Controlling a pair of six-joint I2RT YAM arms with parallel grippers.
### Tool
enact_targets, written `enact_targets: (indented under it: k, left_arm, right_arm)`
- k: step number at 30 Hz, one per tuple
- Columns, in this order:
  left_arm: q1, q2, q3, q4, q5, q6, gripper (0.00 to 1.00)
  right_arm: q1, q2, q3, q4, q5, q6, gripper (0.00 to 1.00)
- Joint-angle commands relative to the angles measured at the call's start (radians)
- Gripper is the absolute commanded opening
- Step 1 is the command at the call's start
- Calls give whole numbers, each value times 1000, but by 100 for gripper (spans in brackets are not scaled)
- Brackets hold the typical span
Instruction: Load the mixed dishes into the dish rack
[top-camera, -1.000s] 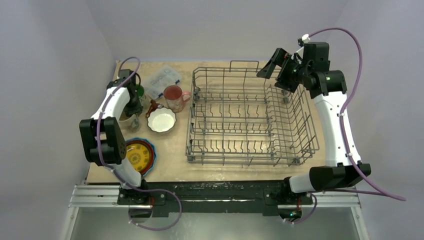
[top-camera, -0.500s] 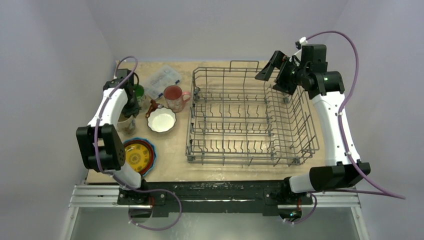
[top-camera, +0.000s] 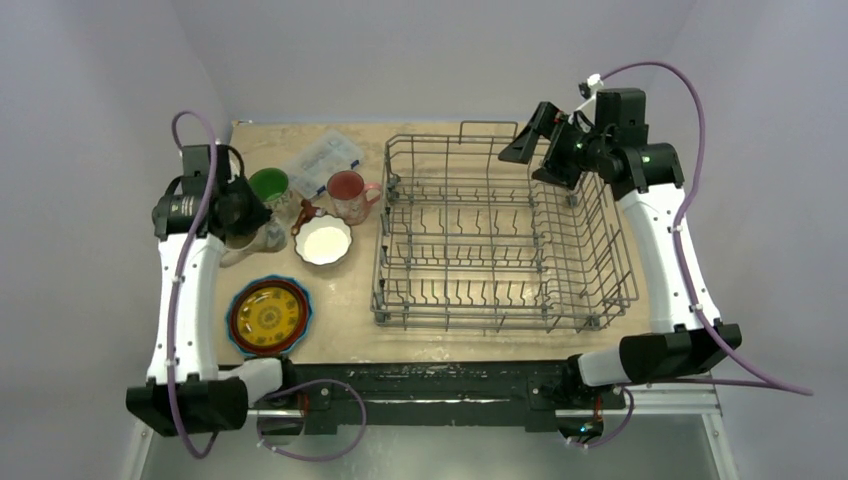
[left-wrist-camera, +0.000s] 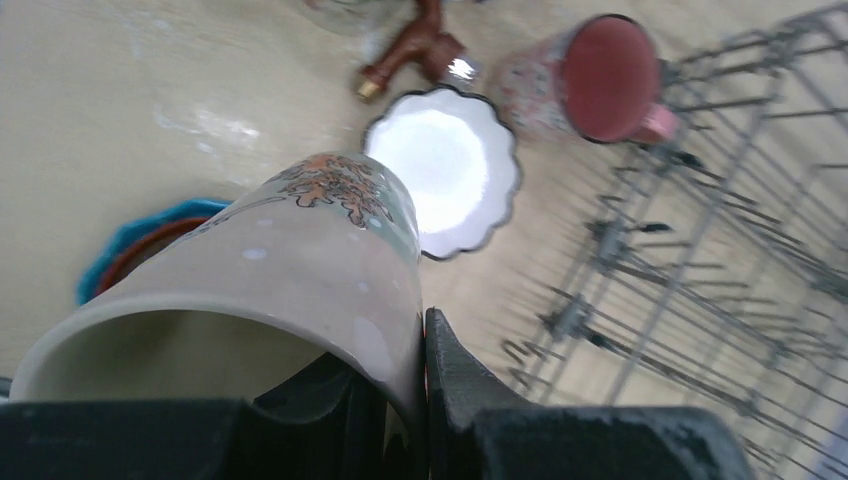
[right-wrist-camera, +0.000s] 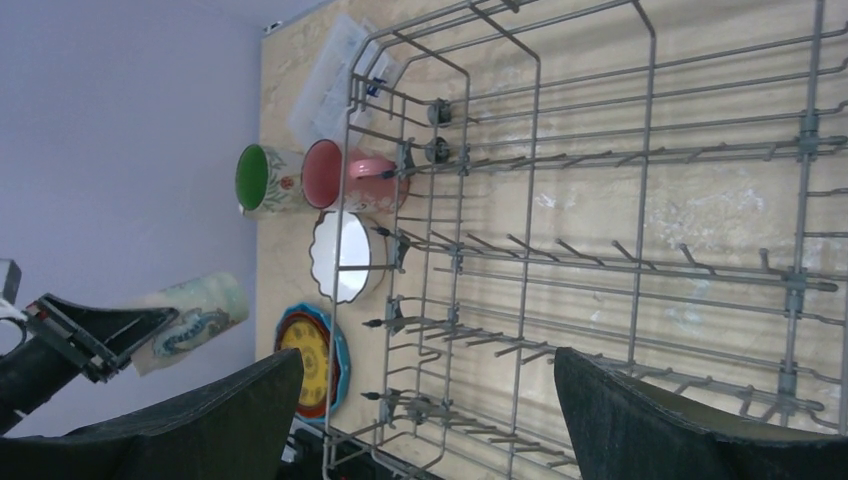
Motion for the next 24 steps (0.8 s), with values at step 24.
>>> enact_targets:
  k: [24]
  left_arm:
    - [-431,-146,-97,1232,627,-1097,0]
  right_arm:
    - [380,-363,-450,814,-246,144,99]
